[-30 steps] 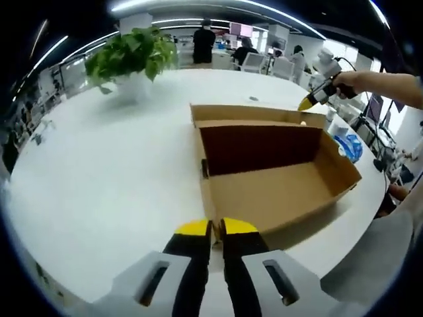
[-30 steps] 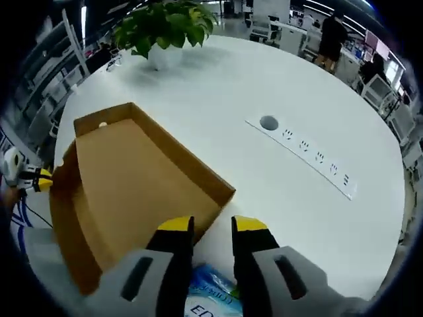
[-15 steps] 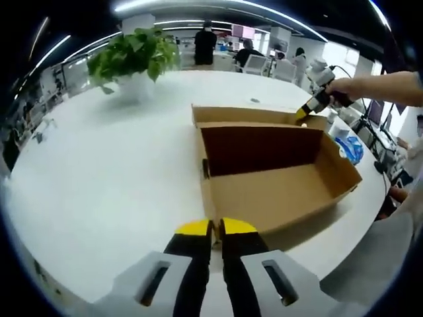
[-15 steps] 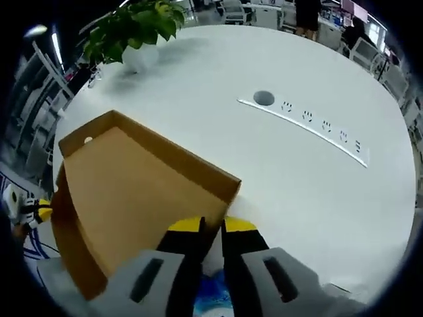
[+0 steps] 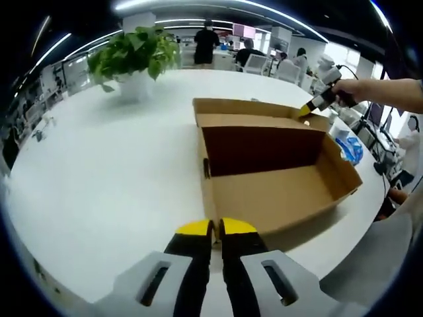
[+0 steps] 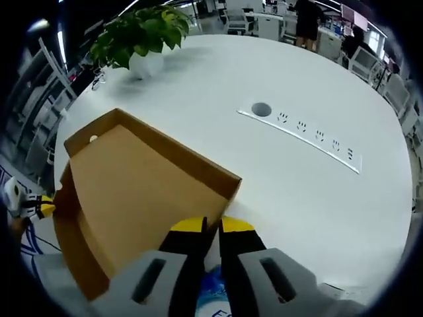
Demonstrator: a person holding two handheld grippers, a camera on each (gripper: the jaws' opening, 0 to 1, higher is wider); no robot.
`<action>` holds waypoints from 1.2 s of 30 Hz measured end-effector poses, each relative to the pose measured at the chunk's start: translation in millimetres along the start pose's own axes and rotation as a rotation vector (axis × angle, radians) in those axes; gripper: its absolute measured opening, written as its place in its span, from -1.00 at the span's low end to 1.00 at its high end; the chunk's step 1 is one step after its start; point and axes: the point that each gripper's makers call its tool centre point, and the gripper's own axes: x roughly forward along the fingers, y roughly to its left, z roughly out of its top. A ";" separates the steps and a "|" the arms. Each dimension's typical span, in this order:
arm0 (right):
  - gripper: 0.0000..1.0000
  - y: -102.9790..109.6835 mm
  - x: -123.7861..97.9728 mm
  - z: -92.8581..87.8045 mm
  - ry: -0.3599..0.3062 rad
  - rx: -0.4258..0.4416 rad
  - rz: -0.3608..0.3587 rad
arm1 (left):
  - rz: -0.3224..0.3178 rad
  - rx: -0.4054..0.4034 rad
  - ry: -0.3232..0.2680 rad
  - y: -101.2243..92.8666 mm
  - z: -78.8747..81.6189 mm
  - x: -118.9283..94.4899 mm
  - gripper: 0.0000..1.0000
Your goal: Operate the shoe box by opening the lid, removing the specified soft item, and placing it in the target area until the item is outside and the box remains undamaged.
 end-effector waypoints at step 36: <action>-0.97 30.1 -86.0 26.8 -0.268 -0.128 -0.028 | 0.002 -0.012 -0.010 -0.5 3.0 -2.0 -0.98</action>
